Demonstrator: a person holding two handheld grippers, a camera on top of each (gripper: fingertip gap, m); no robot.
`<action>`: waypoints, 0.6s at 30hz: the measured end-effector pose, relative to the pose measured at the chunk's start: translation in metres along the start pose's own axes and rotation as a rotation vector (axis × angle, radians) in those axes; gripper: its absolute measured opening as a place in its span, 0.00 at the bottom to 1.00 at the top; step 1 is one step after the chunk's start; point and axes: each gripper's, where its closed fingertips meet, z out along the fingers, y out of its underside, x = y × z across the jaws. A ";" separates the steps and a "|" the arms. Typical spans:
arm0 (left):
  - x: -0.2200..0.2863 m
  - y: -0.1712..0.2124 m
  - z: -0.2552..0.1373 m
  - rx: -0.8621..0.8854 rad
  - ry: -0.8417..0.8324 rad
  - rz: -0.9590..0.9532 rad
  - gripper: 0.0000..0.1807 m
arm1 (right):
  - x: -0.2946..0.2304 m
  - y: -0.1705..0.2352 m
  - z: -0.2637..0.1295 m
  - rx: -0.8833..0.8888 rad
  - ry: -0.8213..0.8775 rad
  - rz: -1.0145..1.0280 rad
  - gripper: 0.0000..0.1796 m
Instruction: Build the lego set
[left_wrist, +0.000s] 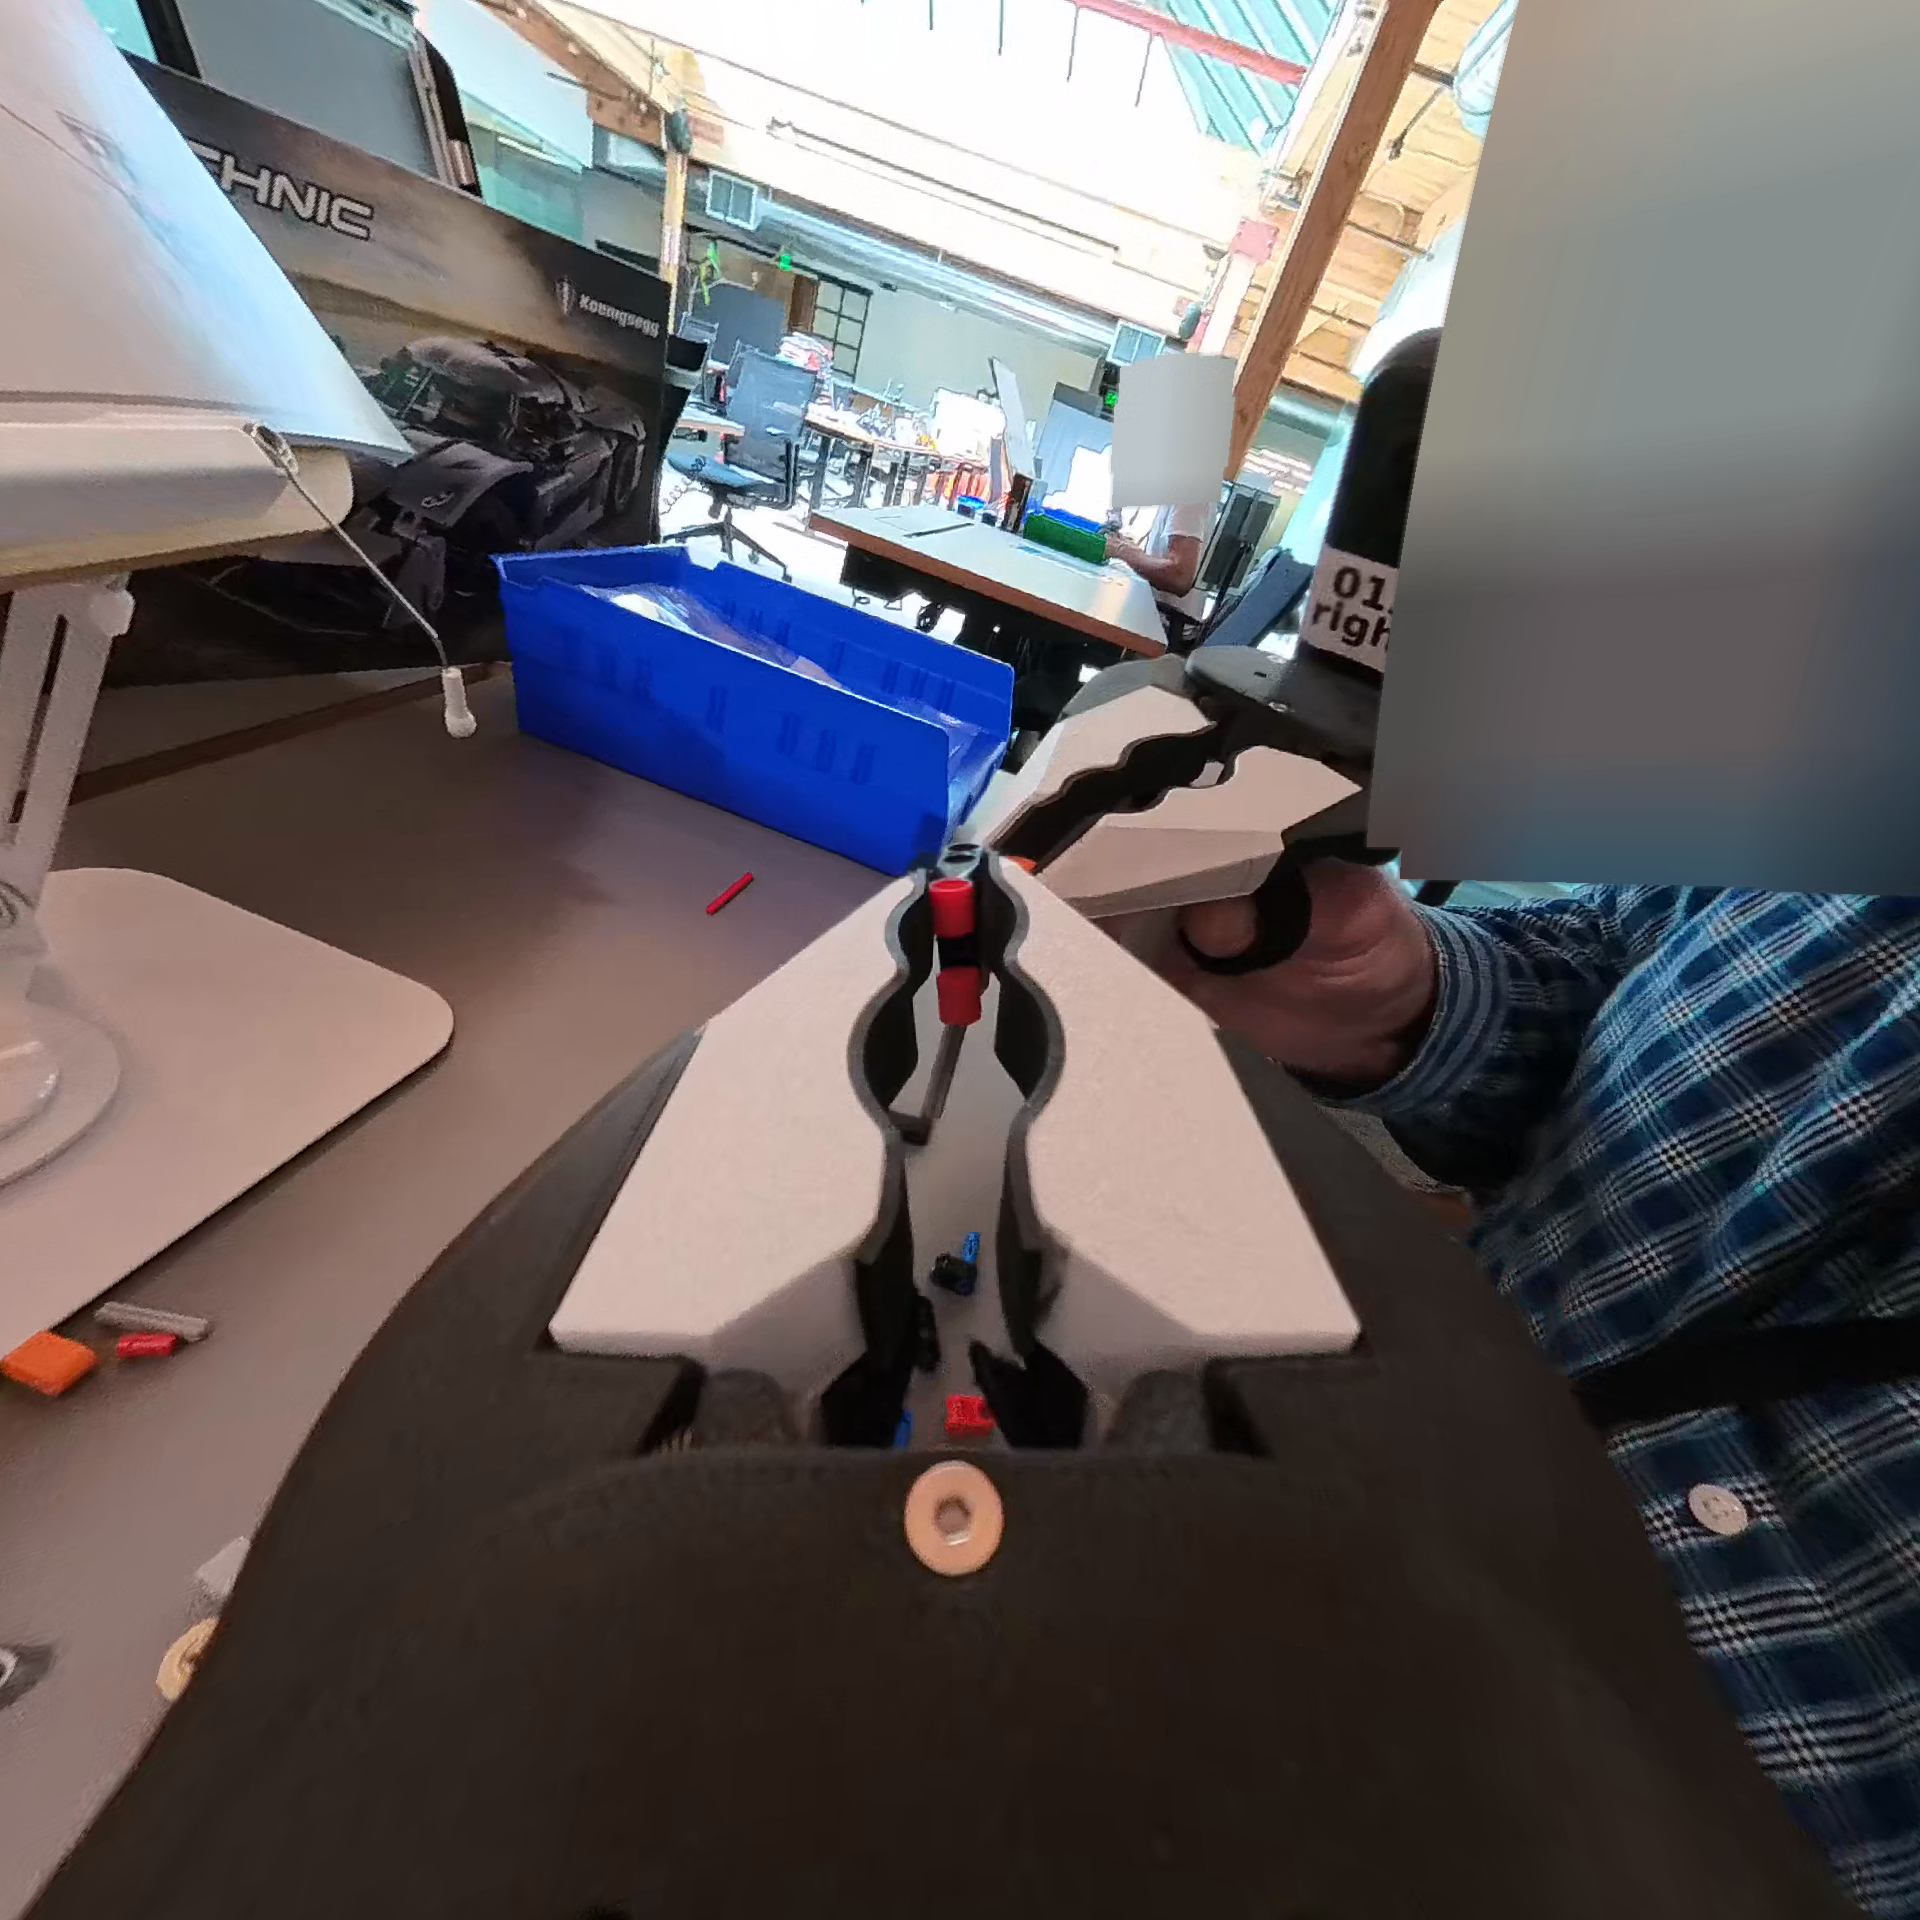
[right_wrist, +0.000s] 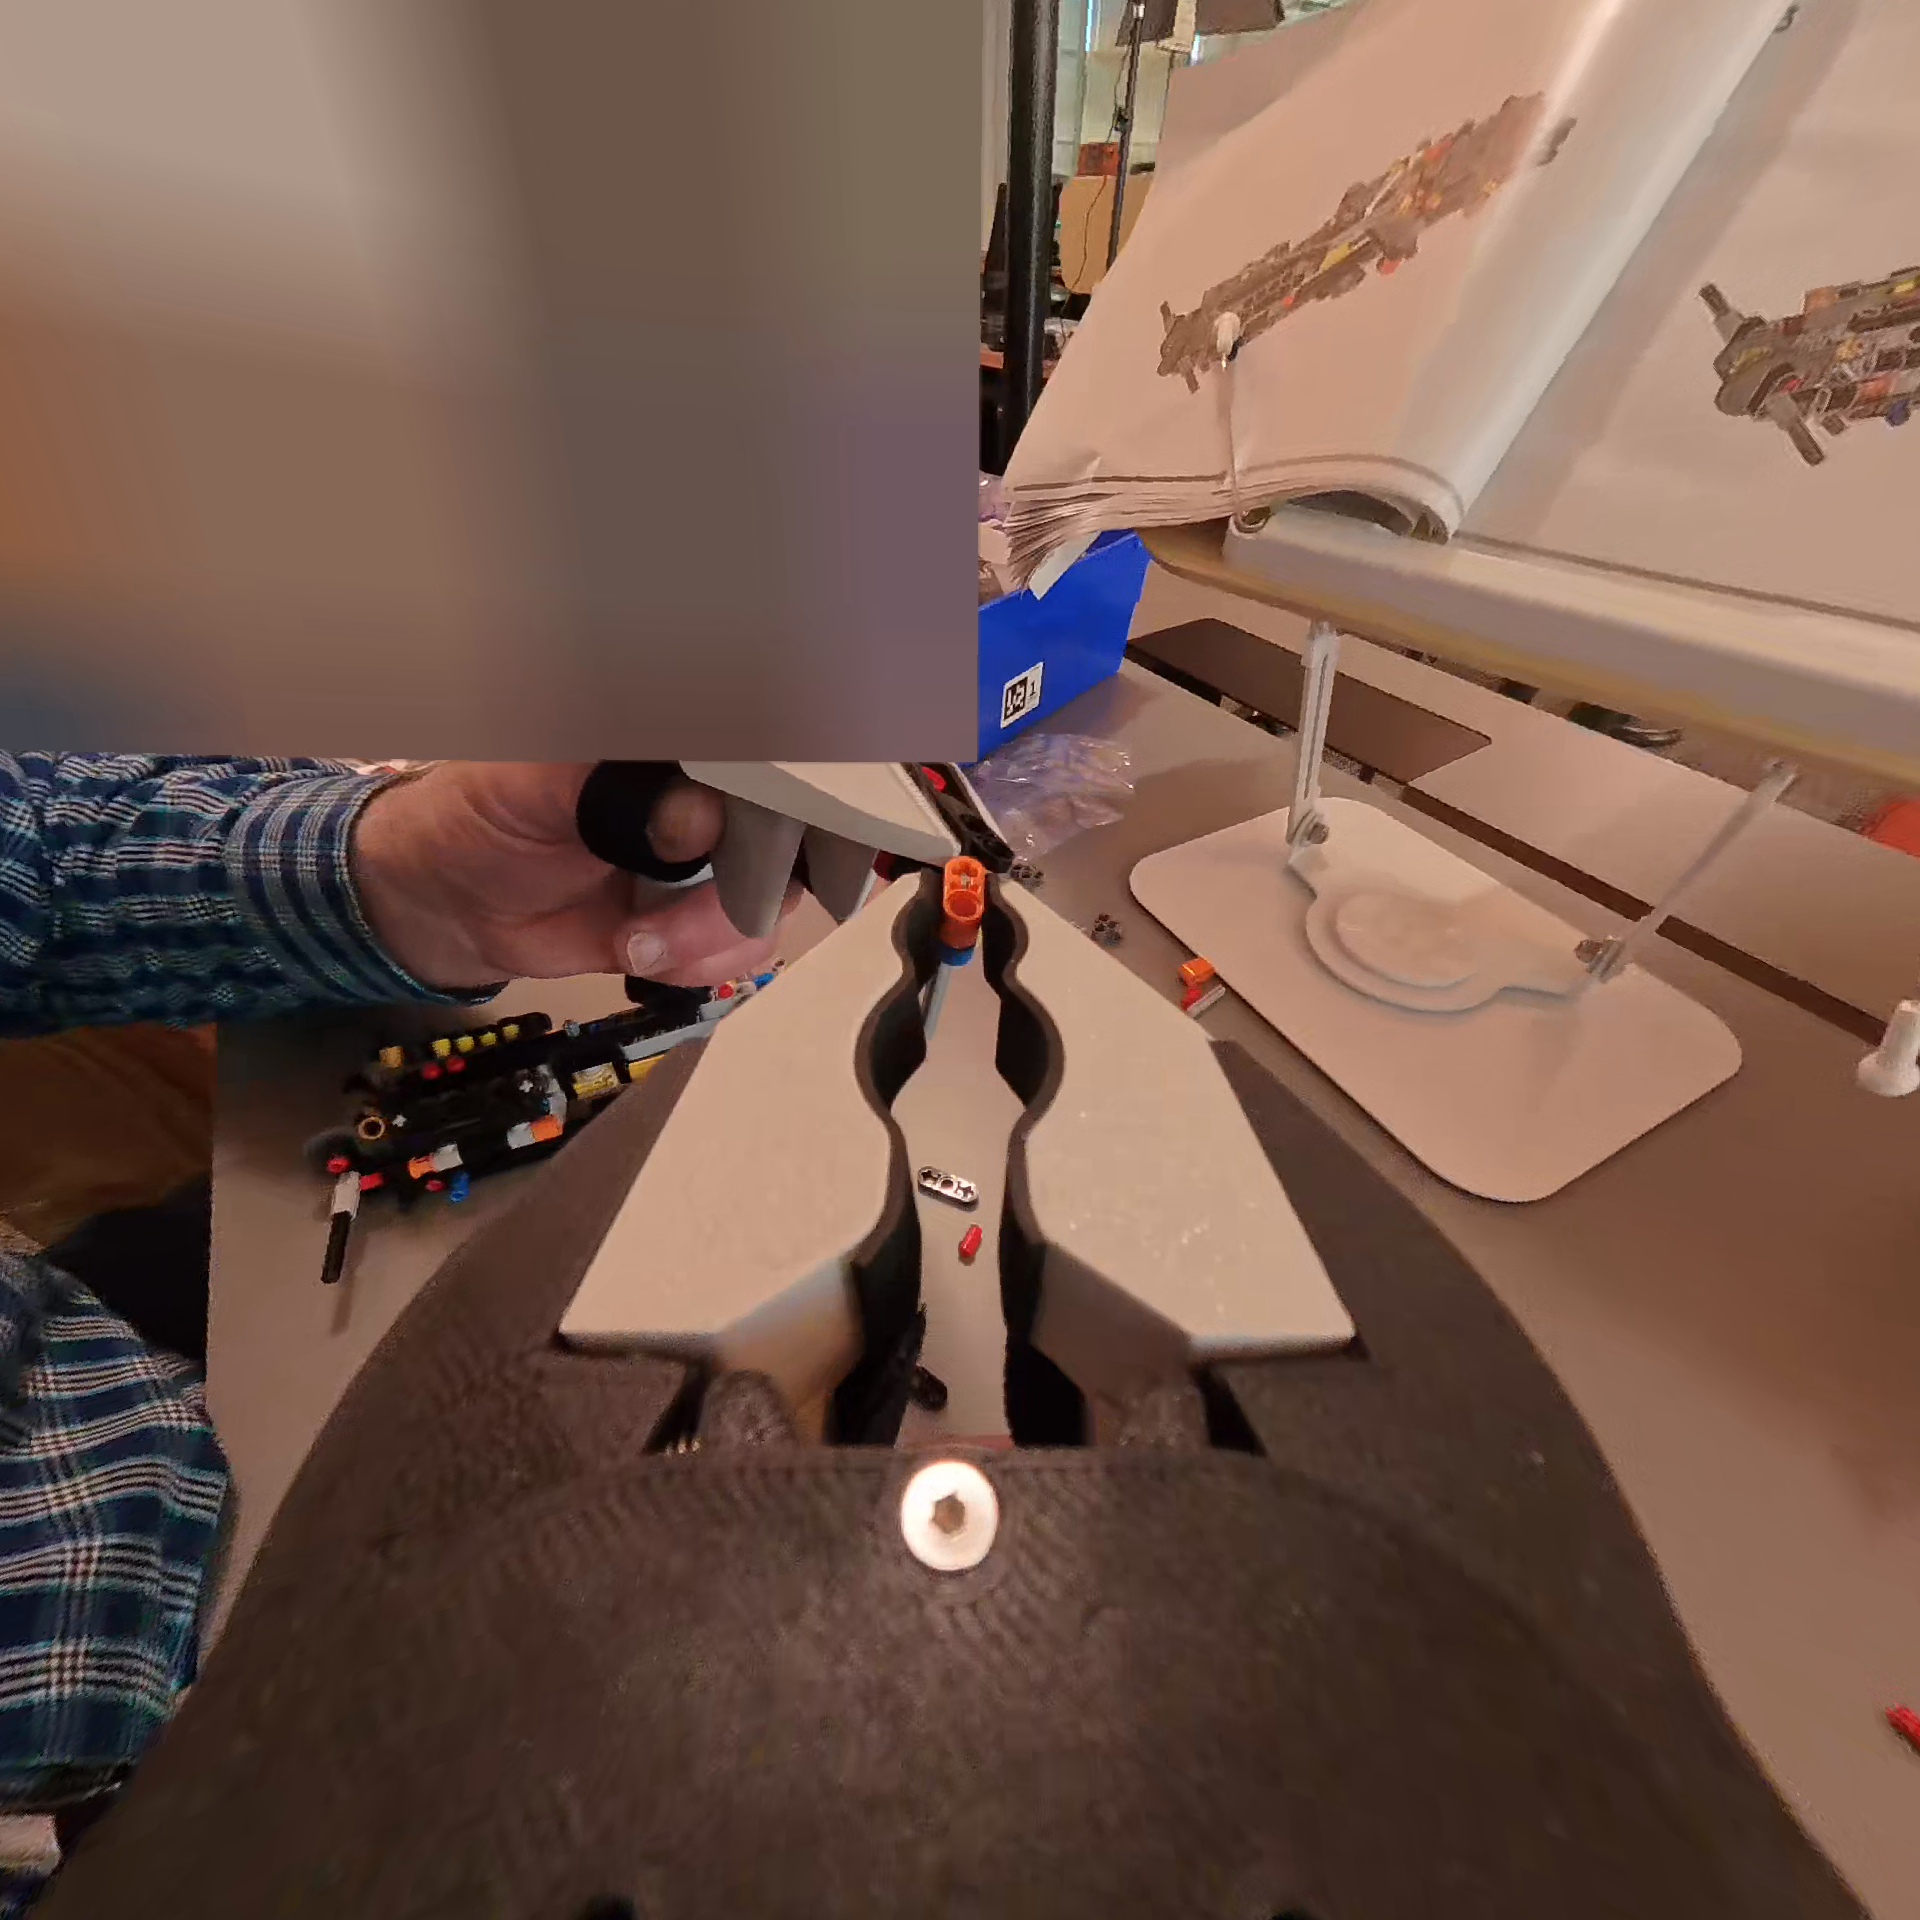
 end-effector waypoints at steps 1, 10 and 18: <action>-0.001 0.001 0.000 -0.007 -0.009 0.008 0.04 | 0.001 0.001 0.001 -0.004 -0.004 0.012 0.02; 0.004 0.023 0.003 -0.162 0.095 0.005 0.17 | 0.011 -0.004 -0.003 0.097 -0.145 0.300 0.02; 0.008 0.022 0.005 -0.143 0.065 0.058 0.01 | 0.006 -0.009 -0.006 0.154 -0.242 0.411 0.02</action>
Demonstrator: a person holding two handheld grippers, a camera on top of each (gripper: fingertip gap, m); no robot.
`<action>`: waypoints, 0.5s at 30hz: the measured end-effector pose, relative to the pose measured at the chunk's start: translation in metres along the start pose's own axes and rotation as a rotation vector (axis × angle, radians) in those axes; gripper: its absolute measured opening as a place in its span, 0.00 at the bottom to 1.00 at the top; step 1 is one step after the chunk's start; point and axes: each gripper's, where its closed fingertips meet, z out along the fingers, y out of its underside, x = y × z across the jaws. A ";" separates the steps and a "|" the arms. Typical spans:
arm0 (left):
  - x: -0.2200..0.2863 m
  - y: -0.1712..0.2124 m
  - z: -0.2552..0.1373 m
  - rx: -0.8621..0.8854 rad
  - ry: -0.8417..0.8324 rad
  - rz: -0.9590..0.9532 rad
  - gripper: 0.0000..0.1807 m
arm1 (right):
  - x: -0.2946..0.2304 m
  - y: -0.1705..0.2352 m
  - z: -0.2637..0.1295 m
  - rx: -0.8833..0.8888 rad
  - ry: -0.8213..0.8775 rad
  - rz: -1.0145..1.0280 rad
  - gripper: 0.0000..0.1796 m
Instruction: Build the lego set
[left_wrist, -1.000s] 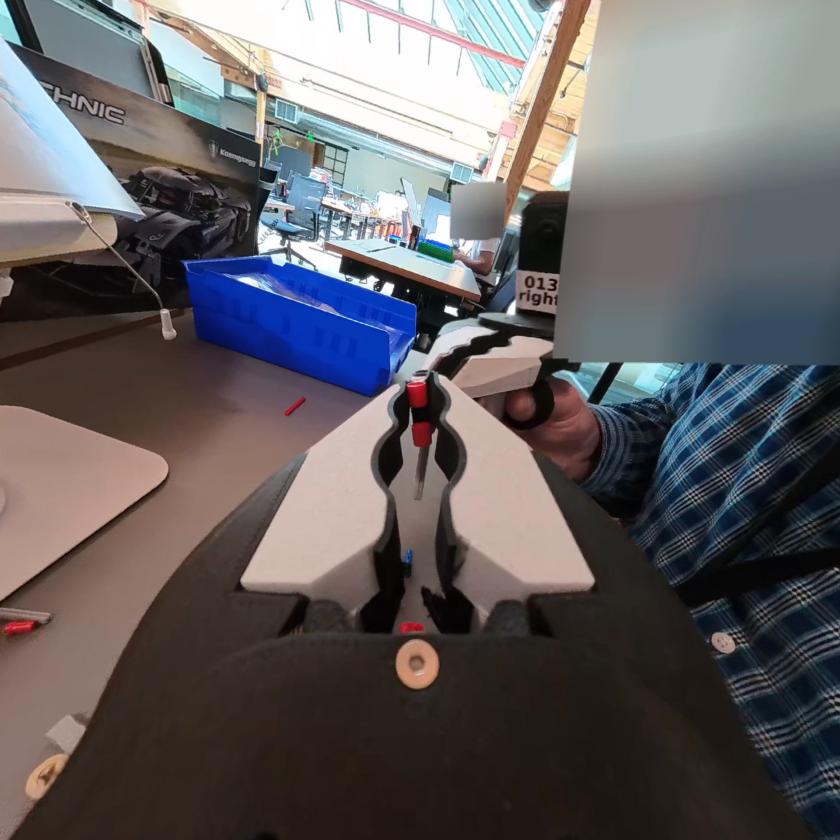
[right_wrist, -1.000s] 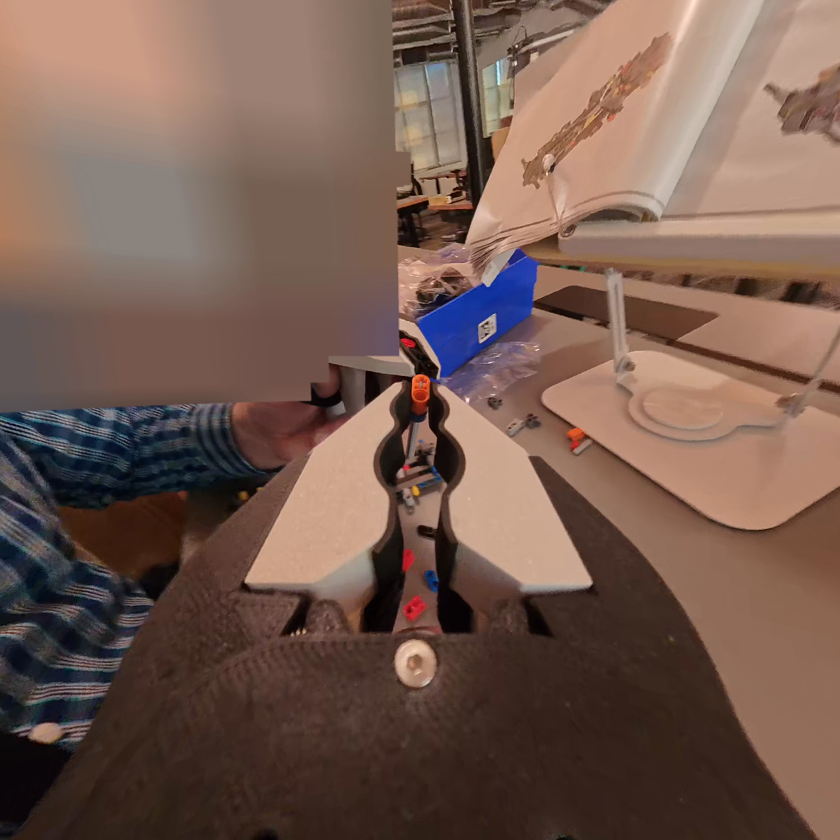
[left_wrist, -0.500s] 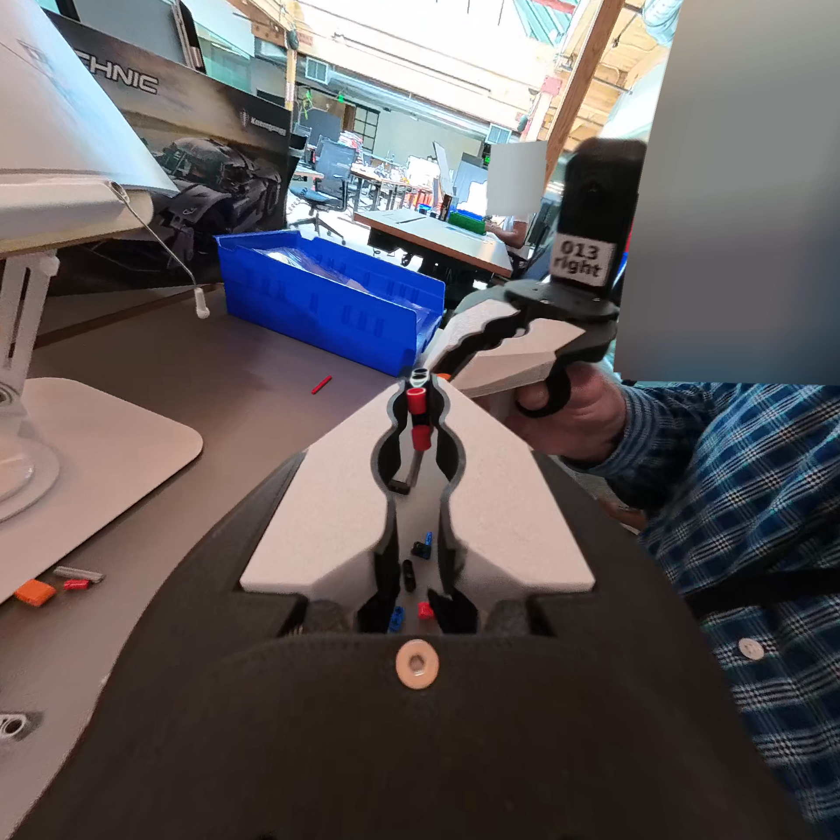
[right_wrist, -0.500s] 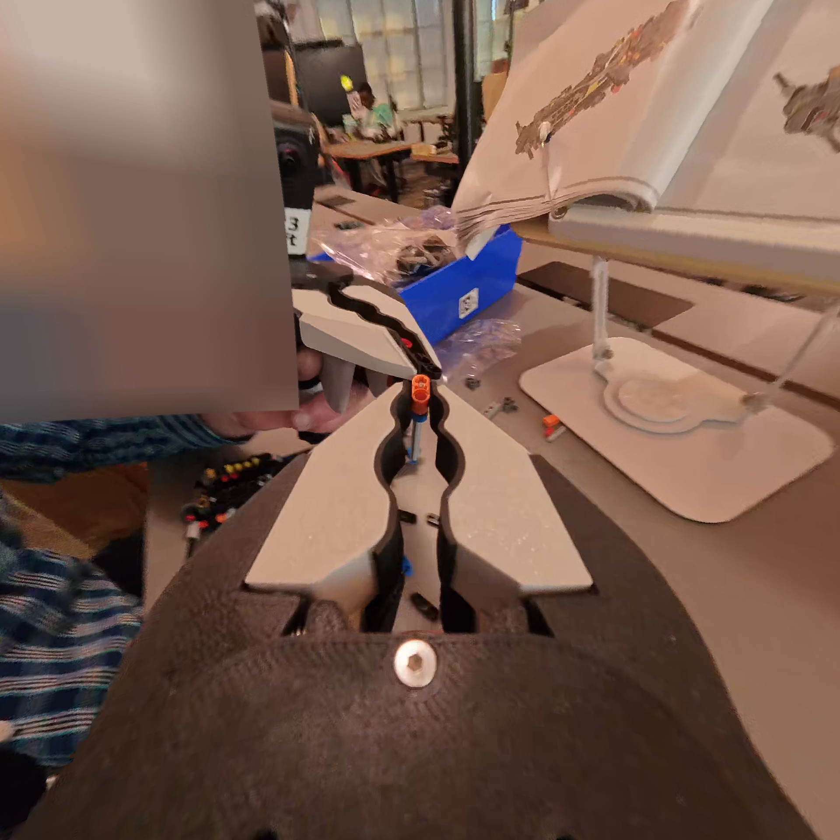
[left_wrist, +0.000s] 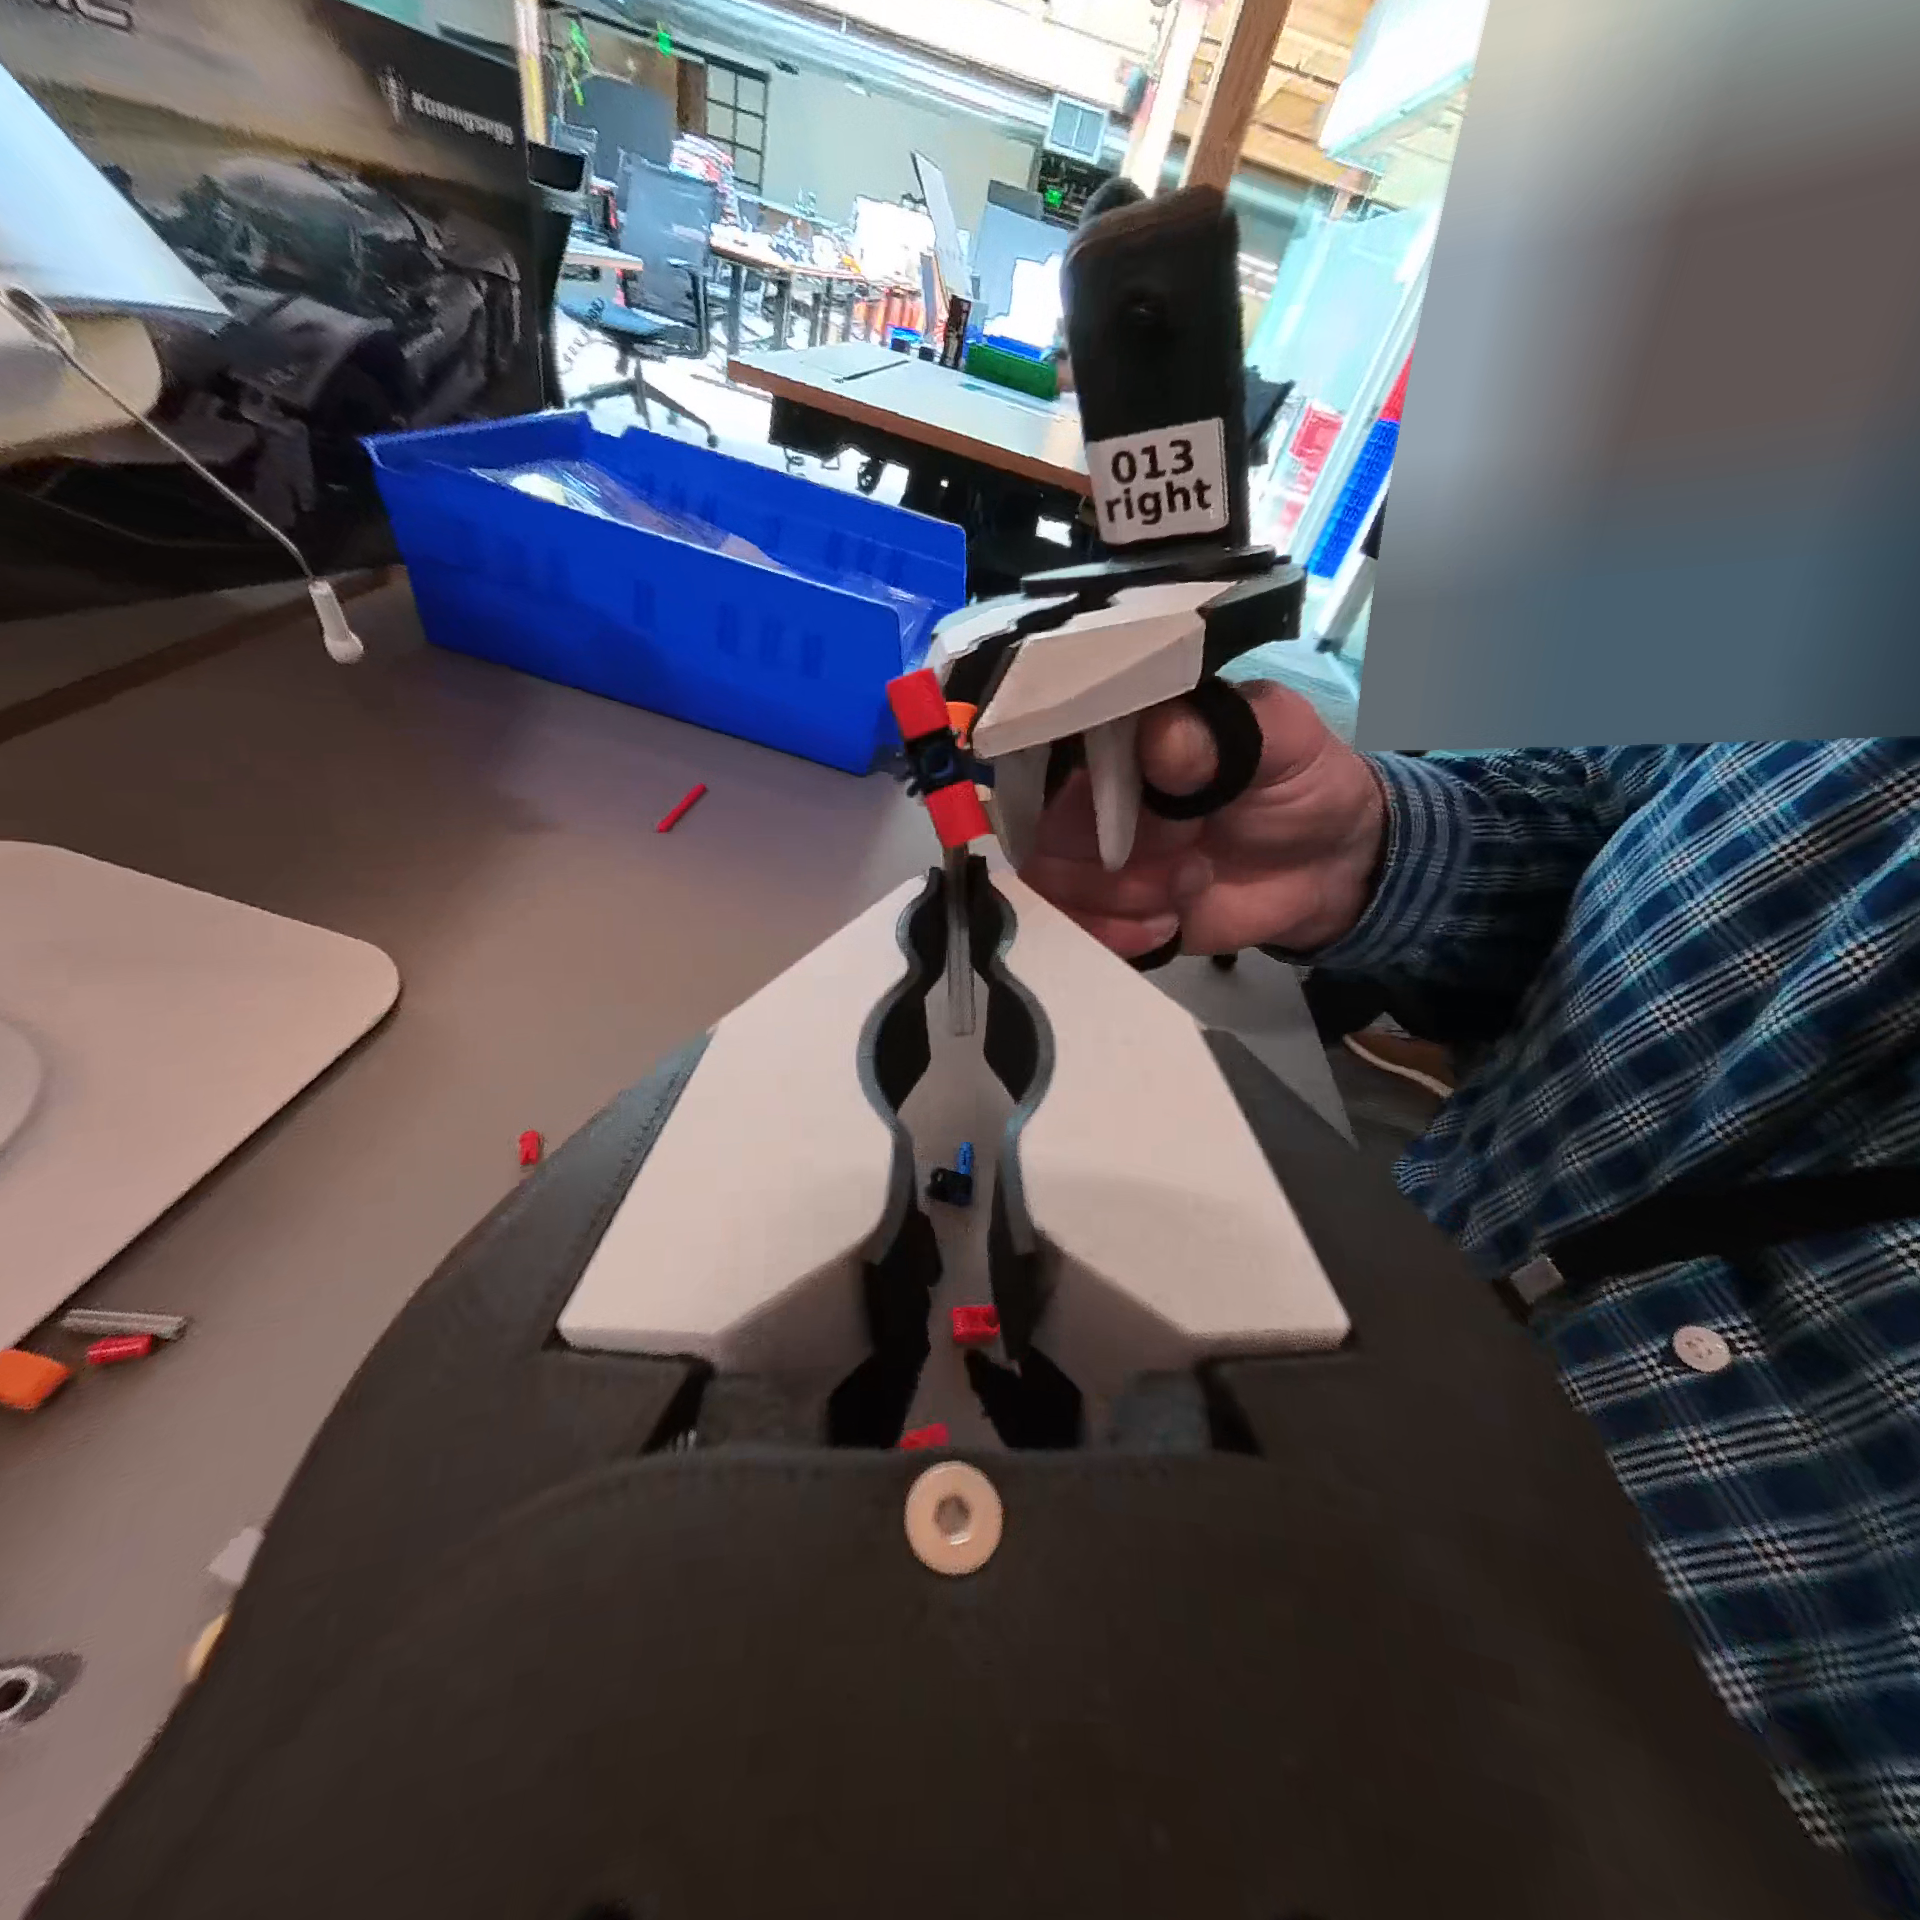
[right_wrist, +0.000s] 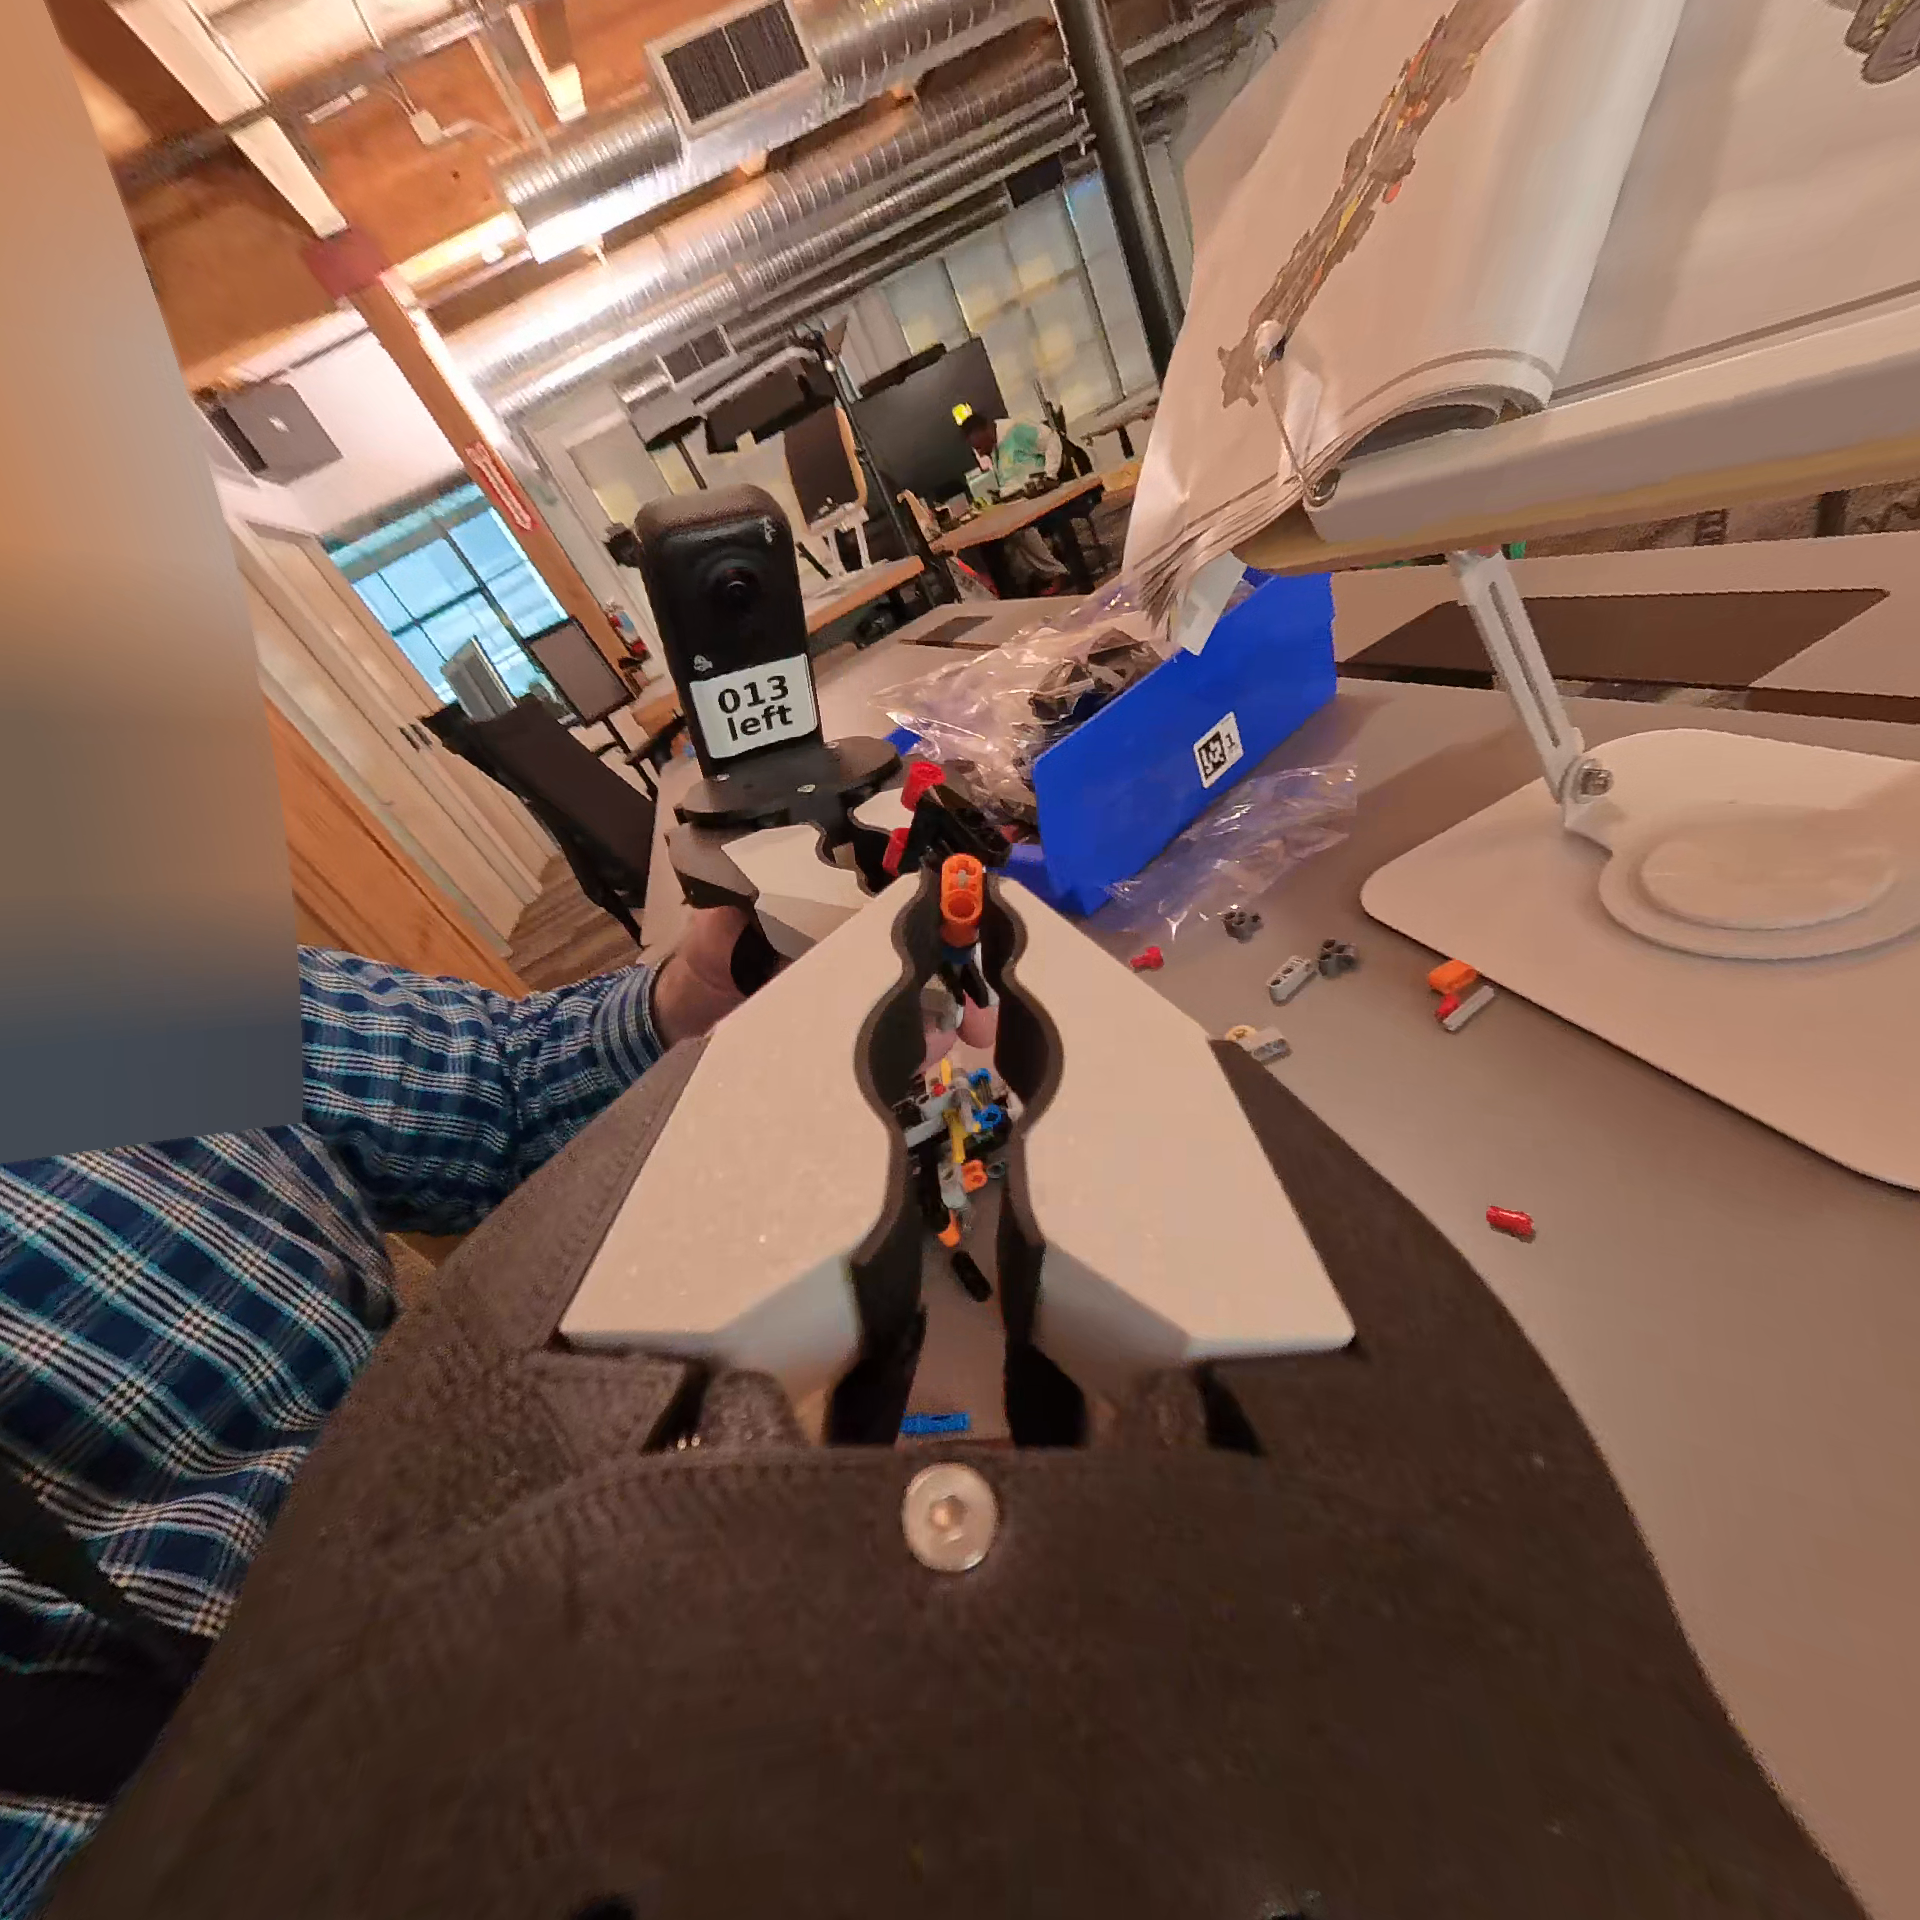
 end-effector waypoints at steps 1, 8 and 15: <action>0.000 -0.001 -0.001 0.003 -0.005 0.003 0.01 | 0.000 -0.001 0.000 0.006 -0.005 0.008 0.02; 0.001 -0.003 -0.002 0.039 -0.008 -0.014 0.01 | 0.000 -0.001 -0.002 0.034 -0.022 0.069 0.02; -0.011 -0.004 -0.013 0.065 -0.052 -0.019 0.01 | 0.026 -0.029 -0.034 0.110 0.104 0.020 0.02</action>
